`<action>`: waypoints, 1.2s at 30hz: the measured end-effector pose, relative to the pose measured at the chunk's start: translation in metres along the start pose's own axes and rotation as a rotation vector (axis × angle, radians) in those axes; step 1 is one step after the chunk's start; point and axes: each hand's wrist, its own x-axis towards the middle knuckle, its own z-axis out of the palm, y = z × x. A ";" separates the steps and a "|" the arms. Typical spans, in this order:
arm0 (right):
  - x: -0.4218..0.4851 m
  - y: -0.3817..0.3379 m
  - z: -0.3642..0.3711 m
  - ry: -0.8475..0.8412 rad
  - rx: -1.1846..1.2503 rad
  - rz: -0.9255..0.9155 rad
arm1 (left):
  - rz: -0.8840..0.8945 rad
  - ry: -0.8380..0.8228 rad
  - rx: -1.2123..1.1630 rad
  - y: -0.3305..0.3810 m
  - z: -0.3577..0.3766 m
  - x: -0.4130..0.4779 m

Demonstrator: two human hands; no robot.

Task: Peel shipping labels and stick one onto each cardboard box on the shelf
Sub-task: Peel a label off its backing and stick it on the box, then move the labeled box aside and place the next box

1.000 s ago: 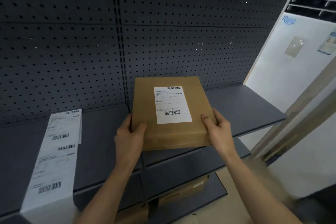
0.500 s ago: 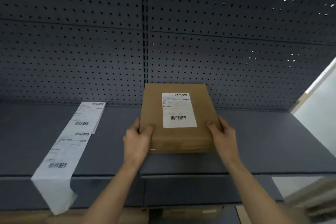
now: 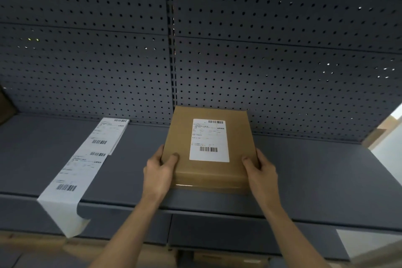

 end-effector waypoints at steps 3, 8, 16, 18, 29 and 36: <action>0.002 -0.001 0.001 -0.013 -0.053 0.021 | -0.007 -0.014 0.006 -0.002 0.000 0.004; 0.008 -0.006 -0.001 -0.067 -0.190 0.055 | -0.069 -0.078 0.115 0.002 -0.006 0.014; 0.003 -0.057 0.028 -0.087 -0.717 -0.332 | 0.029 -0.051 0.402 0.021 -0.038 0.018; 0.000 -0.071 0.048 -0.200 -0.750 -0.436 | 0.073 0.001 0.491 0.023 -0.058 0.014; -0.050 -0.131 0.210 -0.515 -0.771 -0.892 | 0.195 0.392 0.962 -0.008 -0.241 -0.027; -0.121 -0.170 0.347 -0.666 -0.709 -1.035 | 0.178 0.577 0.959 -0.057 -0.387 -0.049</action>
